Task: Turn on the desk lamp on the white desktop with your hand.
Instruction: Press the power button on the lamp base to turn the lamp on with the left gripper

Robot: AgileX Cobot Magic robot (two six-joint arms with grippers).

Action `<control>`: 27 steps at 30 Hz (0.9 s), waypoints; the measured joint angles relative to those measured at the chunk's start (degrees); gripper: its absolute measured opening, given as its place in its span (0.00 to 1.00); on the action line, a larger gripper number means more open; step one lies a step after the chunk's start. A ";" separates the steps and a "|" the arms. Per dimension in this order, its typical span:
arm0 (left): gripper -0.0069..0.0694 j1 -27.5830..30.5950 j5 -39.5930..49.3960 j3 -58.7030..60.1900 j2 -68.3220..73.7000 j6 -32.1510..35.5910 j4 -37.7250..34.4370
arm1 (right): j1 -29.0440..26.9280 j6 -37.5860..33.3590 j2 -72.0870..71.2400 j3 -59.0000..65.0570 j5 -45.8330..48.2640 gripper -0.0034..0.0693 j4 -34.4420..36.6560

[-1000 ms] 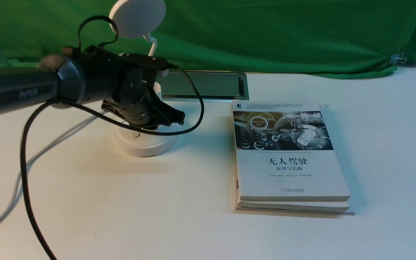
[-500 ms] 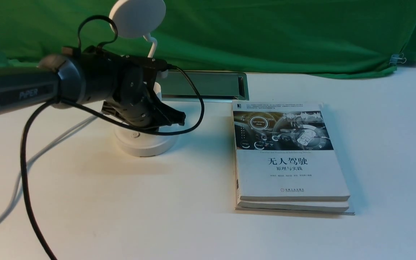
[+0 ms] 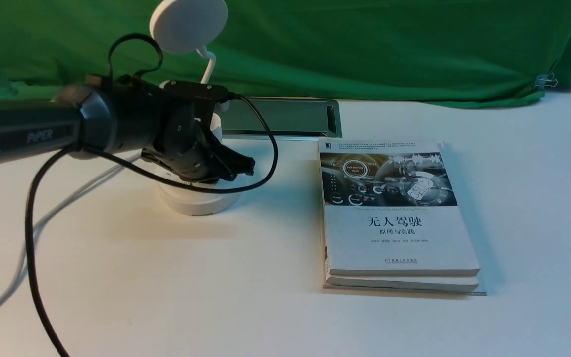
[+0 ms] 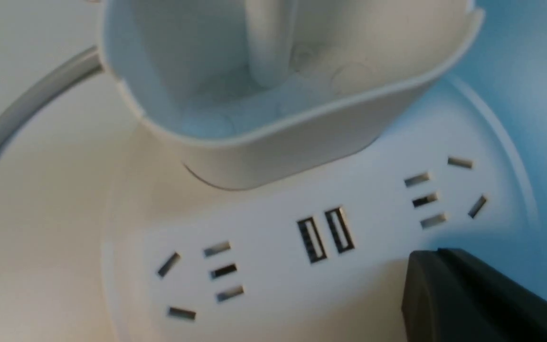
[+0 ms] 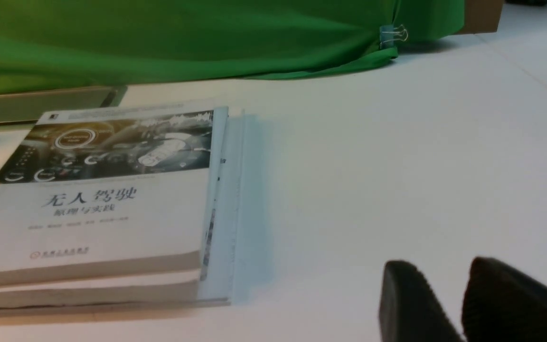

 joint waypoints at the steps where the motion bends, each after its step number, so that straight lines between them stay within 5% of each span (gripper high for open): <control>1: 0.09 0.00 -1.20 0.44 0.00 0.03 0.30 | 0.00 0.00 0.00 0.00 0.00 0.38 0.00; 18: 0.09 -2.19 8.15 2.25 -12.39 2.73 -6.98 | 0.00 0.00 0.00 0.00 0.00 0.38 0.00; 27: 0.09 -7.62 4.87 19.76 -24.27 4.89 -16.29 | 0.00 0.00 0.00 0.00 0.00 0.38 0.00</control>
